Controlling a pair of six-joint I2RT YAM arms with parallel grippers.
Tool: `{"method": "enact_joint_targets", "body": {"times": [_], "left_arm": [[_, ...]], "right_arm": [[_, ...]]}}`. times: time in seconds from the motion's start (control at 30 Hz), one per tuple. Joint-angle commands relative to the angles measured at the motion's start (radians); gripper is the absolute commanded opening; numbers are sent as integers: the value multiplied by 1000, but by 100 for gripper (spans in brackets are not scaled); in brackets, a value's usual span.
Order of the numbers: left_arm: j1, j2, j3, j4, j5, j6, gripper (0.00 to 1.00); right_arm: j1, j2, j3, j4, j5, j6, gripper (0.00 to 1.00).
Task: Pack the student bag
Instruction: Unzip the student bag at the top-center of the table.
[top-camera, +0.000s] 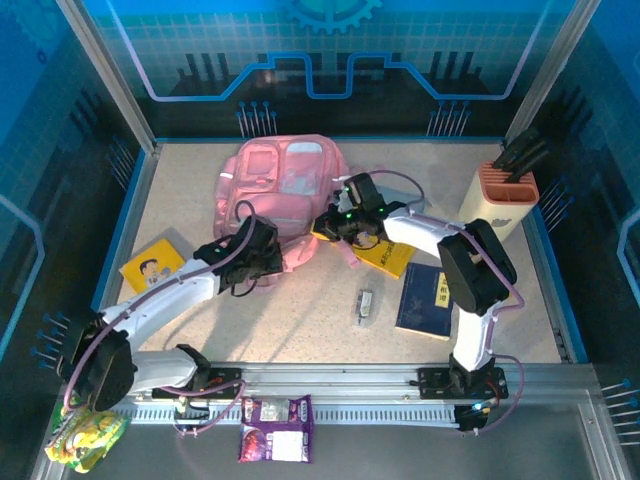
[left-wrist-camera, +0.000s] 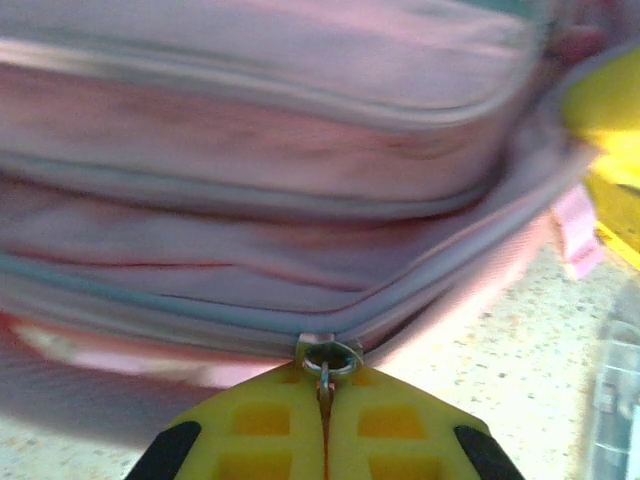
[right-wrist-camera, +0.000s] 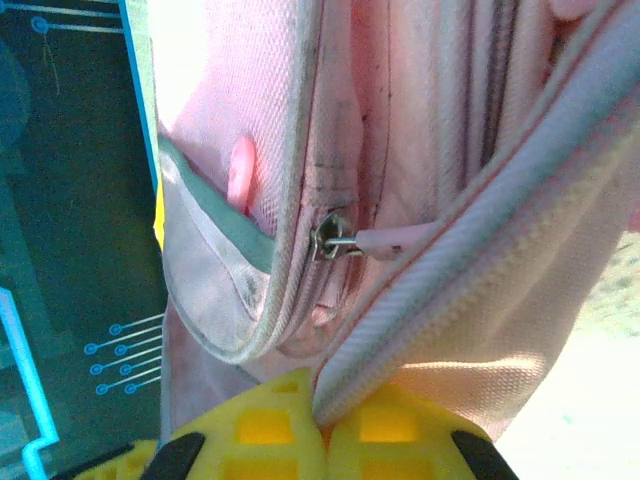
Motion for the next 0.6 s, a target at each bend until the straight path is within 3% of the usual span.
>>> {"method": "enact_joint_targets", "body": {"times": [0.0, 0.13, 0.33, 0.43, 0.47, 0.57], "left_arm": [[73, -46, -40, -140, -35, 18, 0], [99, -59, -46, -136, -26, 26, 0], [44, -30, -62, 105, 176, -59, 0], [-9, 50, 5, 173, 212, -86, 0], [-25, 81, 38, 175, 206, -80, 0], [-38, 156, 117, 147, 183, -61, 0]], "right_arm": [[-75, -9, 79, -91, 72, -129, 0], [-86, 48, 182, -176, 95, -200, 0], [-86, 189, 395, -284, 109, -260, 1], [-86, 230, 511, -402, 138, -305, 15], [-89, 227, 524, -427, 147, -319, 24], [-94, 158, 483, -464, 159, -341, 43]]}}
